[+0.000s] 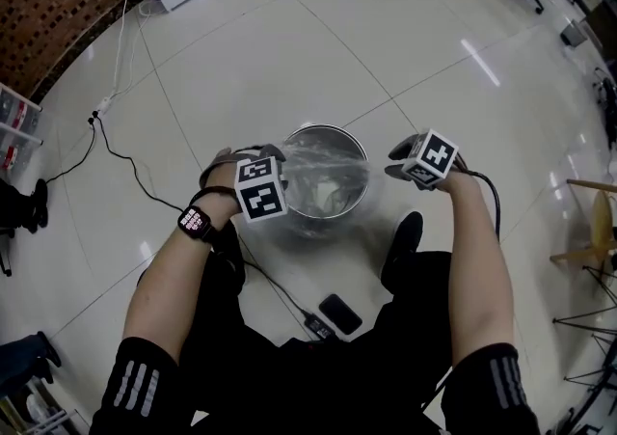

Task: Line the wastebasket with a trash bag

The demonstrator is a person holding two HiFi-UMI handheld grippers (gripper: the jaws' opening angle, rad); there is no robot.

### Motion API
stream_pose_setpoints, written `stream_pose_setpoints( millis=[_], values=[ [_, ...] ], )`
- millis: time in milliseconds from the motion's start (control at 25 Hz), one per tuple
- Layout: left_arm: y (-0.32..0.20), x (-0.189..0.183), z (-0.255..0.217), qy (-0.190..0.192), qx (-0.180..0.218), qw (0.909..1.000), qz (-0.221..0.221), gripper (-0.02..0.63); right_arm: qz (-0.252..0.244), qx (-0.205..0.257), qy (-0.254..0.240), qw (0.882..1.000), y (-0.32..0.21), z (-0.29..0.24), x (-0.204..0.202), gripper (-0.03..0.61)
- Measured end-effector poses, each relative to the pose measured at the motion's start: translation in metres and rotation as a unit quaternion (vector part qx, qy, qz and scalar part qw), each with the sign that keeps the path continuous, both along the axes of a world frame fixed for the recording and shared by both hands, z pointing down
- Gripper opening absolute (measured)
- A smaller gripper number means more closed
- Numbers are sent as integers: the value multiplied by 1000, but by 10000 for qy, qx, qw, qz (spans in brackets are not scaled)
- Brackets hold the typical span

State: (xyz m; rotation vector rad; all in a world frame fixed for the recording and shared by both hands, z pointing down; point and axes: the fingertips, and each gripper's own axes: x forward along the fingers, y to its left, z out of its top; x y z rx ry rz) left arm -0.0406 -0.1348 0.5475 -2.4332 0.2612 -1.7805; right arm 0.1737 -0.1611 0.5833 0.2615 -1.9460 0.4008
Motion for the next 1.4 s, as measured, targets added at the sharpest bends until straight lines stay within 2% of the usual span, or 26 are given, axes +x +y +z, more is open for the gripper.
stream_pose_setpoints(
  millis=[120, 280, 360, 440, 520, 600, 720, 840, 1040, 1200, 1400],
  values=[
    [-19, -16, 15, -14, -158, 9992, -357, 181, -108, -157, -149, 9997, 6, 9, -15, 153],
    [-26, -22, 39, -20, -358, 9985, -408, 170, -277, -295, -73, 9992, 14, 31, -26, 152],
    [-29, -22, 50, -6, -354, 9984, -445, 120, -272, -215, -27, 9994, 13, 39, -29, 146],
    [-34, -25, 58, -11, -372, 9978, -552, 65, -246, -129, -90, 9996, 9, 39, -35, 96],
    [-39, -25, 63, 35, -422, 9968, -671, -4, -140, -95, -213, 9996, 2, 35, -37, 23],
    [-46, -24, 61, 168, -442, 9958, -788, -6, 101, -52, -280, 9995, -7, 34, -32, 12],
    [-69, -29, 53, 420, -272, 9927, -1100, -6, 509, 89, -443, 9977, -23, 32, -26, 11],
    [-96, -28, 41, 893, -95, 9858, -1422, -6, 807, 366, -561, 9945, -41, 33, -27, 11],
    [-135, -22, 45, 1383, -50, 9705, -1975, -6, 1352, 814, -714, 9849, -76, 37, -27, 11],
    [-149, -30, 72, 1515, -288, 9554, -2517, -6, 1581, 990, -698, 9800, -94, 44, -28, 12],
    [-153, -38, 112, 1544, -782, 9399, -2943, 11, 1894, 815, -607, 9766, -103, 68, -26, 12]
  ],
)
